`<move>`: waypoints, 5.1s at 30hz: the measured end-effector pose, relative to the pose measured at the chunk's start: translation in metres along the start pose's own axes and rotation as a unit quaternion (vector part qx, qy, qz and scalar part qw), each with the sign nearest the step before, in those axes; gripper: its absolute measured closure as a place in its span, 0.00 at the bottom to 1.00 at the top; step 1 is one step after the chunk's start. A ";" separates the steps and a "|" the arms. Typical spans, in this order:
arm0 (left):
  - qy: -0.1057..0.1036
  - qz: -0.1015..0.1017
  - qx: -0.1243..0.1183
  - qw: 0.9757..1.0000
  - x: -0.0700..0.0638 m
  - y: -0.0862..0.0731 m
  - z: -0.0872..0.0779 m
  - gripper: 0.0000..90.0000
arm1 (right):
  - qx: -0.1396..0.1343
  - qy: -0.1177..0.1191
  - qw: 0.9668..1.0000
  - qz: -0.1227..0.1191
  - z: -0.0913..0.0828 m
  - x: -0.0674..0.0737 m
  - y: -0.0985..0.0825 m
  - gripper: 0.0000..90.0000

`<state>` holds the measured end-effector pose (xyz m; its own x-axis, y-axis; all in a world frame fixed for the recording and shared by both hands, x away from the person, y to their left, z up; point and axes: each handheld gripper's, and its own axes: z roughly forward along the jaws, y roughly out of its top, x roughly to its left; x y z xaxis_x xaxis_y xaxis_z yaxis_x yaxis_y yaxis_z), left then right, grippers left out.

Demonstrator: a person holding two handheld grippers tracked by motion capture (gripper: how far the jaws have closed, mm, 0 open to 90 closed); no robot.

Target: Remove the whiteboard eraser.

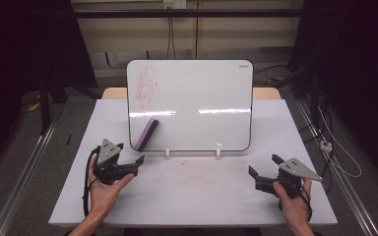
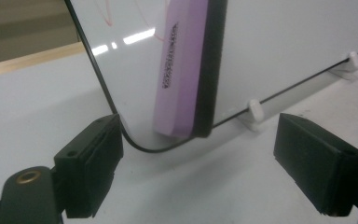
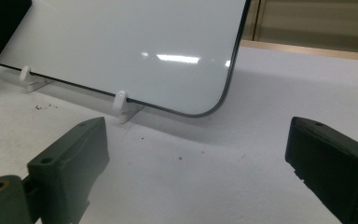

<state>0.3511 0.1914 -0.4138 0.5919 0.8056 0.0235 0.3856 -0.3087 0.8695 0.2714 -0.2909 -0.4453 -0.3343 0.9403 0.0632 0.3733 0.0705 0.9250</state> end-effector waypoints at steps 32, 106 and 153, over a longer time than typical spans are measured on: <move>0.045 0.063 0.040 0.996 -0.009 0.013 0.043 0.45 | 0.006 0.001 1.000 -0.004 0.002 0.001 -0.001 0.07; 0.043 0.133 -0.002 0.990 -0.036 0.017 0.023 0.73 | 0.023 0.052 0.998 -0.005 0.008 0.010 0.002 0.11; -0.079 0.370 -0.010 0.926 -0.119 0.020 0.024 0.73 | 0.178 0.266 0.944 -0.086 0.054 0.052 0.077 0.13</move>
<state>0.3053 0.0772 -0.4105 0.7854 0.2926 0.5455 -0.1790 -0.7362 0.6526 0.3295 -0.2184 -0.3914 -0.7682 0.6114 0.1900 0.5090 0.4030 0.7606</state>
